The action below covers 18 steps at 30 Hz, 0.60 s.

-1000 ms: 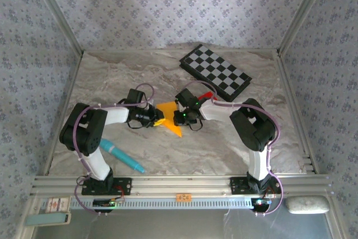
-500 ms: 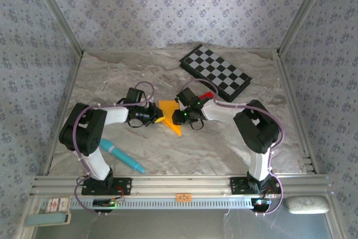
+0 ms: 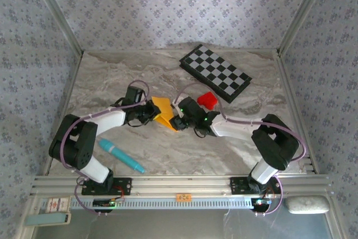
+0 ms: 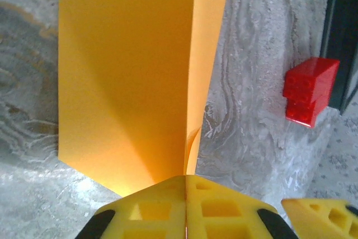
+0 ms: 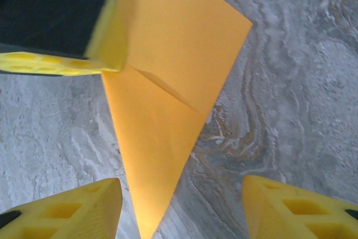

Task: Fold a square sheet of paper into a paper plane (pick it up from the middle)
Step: Fourth fold the wing at the center of the table.

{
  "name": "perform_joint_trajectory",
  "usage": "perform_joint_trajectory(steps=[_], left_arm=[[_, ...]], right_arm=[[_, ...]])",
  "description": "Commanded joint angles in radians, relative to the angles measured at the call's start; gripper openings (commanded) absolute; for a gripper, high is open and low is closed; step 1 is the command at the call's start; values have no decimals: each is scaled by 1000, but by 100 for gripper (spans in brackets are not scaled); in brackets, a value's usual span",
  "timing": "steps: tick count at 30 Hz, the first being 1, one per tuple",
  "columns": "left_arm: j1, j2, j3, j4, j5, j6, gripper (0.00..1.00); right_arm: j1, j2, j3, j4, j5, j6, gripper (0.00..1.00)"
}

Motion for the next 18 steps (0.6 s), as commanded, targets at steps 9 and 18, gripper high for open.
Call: perform_joint_trajectory(steps=[9,18], left_arm=[[-46,-8,43,-59,-99,-147,7],[-49,-14,36,-49,-97,-197,7]], right_arm=[[57,103,-19,203,11,-236,55],[60,165,8,188,9,-263,48]])
